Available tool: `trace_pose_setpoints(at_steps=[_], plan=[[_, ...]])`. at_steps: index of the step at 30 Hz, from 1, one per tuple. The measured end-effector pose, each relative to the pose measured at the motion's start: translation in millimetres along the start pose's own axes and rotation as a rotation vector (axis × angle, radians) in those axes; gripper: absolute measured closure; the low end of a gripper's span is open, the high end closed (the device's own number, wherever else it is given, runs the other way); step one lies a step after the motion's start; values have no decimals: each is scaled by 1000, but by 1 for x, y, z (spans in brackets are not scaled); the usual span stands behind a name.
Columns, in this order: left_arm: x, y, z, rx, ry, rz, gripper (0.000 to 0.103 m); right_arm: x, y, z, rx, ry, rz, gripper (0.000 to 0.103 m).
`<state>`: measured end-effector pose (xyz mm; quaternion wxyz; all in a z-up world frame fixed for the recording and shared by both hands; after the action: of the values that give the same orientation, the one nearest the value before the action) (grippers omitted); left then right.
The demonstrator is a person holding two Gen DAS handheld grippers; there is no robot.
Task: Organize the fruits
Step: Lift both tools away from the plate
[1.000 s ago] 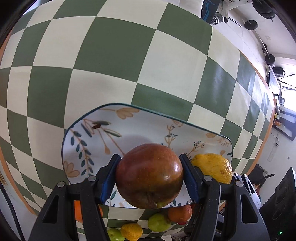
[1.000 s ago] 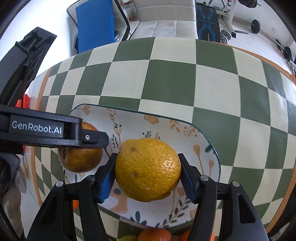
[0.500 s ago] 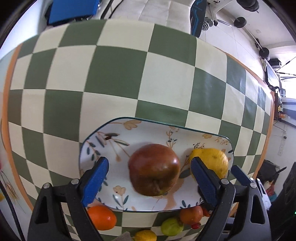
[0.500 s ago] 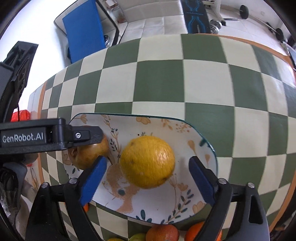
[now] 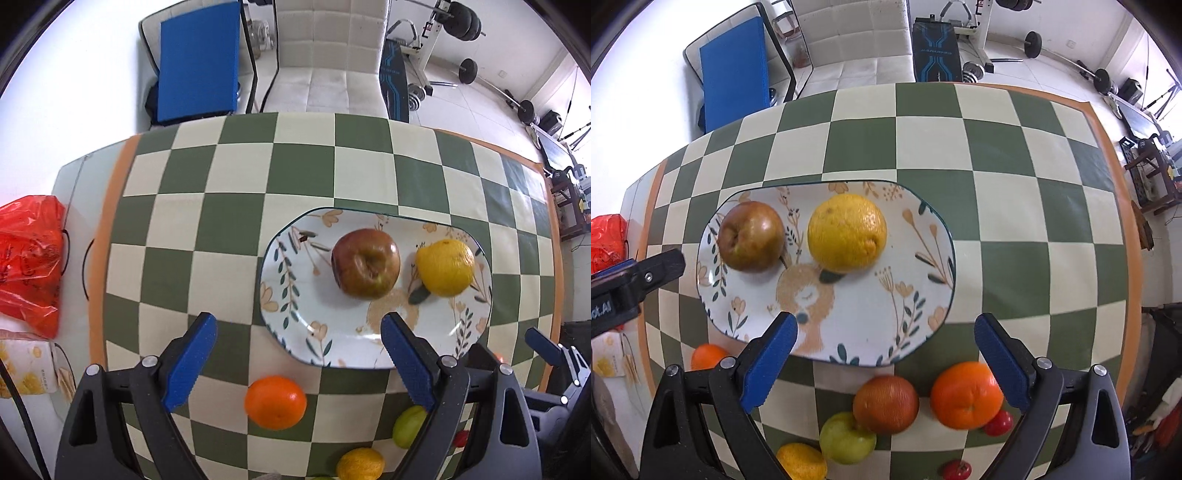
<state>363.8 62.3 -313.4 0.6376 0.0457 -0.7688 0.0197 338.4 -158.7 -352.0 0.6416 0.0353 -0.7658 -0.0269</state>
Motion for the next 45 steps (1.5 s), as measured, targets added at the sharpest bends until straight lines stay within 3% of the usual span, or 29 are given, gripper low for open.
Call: trace_pose_setpoints(at_steps=[19, 29, 37, 39, 45], plan=[[106, 11, 72, -20, -187, 36, 12, 138, 3, 66, -15, -220, 60, 4], [134, 21, 93, -10, -257, 18, 12, 175, 16, 94, -5, -246, 44, 4], [124, 19, 93, 10, -222, 33, 12, 177, 19, 98, -27, -250, 11, 4], [111, 21, 90, 15, -186, 30, 4, 171, 16, 96, -46, -237, -15, 4], [61, 31, 86, 46, -65, 18, 1, 113, -12, 97, -154, -88, -125, 4]])
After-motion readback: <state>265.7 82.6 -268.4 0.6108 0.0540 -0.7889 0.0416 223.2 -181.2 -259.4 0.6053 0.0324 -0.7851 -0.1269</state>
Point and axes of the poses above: each gripper's, at about its wrist camera, not at the fingertips, and x roughly against the way its jaws point, y to its left, z to its underside, the point moved 4 cm from there along -x, roughly the way its jaws point
